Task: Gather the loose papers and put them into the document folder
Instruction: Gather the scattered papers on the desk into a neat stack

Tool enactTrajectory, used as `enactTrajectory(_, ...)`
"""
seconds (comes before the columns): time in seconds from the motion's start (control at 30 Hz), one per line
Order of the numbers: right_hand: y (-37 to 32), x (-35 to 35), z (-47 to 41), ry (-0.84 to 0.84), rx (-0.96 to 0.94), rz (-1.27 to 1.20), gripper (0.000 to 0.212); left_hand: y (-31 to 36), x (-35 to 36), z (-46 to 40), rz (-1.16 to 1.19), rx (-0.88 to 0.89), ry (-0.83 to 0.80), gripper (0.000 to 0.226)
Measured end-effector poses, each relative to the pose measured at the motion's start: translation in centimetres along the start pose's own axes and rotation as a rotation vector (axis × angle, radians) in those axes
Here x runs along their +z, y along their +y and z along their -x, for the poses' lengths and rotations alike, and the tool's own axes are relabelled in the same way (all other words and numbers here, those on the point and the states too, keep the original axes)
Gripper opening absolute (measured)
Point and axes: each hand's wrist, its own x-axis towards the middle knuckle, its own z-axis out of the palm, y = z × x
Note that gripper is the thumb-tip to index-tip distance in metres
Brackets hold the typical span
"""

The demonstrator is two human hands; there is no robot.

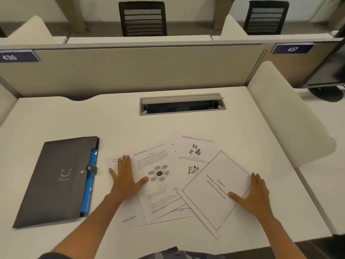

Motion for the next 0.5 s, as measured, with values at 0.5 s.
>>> enactTrajectory(0.5,0.1,0.7,1.3,0.099,0.012,-0.249,0.130,1.7,0.2,-0.3,0.097,0.126,0.151,0.112)
